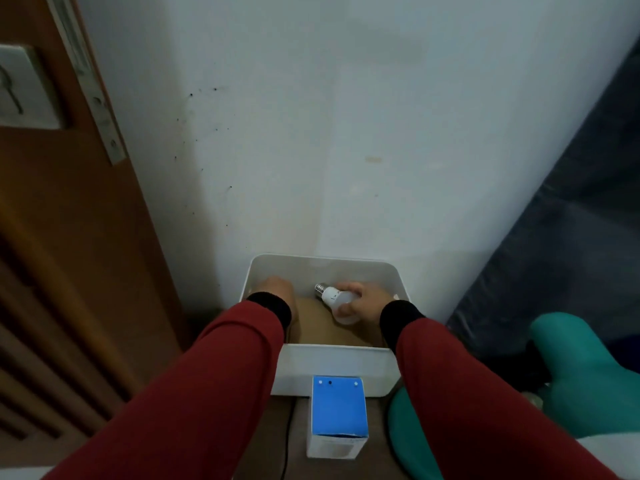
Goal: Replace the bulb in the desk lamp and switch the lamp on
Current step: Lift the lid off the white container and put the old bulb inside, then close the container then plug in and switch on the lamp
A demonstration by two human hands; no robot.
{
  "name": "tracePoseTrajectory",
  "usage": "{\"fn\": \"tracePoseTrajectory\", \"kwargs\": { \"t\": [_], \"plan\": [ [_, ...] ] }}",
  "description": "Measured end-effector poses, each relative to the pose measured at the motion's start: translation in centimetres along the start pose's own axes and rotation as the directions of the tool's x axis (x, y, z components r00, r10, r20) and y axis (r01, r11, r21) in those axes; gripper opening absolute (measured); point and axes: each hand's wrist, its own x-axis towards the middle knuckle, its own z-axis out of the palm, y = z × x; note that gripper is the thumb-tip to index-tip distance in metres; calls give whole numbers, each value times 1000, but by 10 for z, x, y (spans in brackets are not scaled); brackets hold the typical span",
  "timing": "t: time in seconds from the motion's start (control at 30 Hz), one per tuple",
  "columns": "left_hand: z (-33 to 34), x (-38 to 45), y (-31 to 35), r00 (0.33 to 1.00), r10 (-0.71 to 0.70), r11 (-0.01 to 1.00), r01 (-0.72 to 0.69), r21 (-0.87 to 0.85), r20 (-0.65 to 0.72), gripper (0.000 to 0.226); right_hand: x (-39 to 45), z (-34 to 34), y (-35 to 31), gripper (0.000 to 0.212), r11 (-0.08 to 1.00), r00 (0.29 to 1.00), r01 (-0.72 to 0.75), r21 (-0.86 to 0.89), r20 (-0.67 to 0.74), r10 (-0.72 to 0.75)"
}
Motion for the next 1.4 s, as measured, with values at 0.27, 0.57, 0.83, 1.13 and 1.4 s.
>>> {"fn": "tracePoseTrajectory", "kwargs": {
  "t": [0.27,0.57,0.83,1.13,1.4],
  "plan": [
    [-5,-7,2,1000,-22,1000,23,-14,15,33,-3,-6,-12,73,942,1000,-17,-334,-14,13],
    [-39,-33,-1,997,24,999,-20,42,-72,32,-29,-27,-42,45,634,998,-60,-771,-46,39],
    [-71,-91,-5,989,-44,999,46,11,-142,34,-87,-41,-67,44,574,996,-72,-816,-84,5],
    [-86,-190,-3,981,2,993,20,113,-195,33,-184,-28,-65,49,617,989,-80,-783,-141,-52],
    [-39,-267,9,989,-13,997,25,76,-145,34,-266,7,-16,50,603,984,-121,-788,-173,-30]
  ]
}}
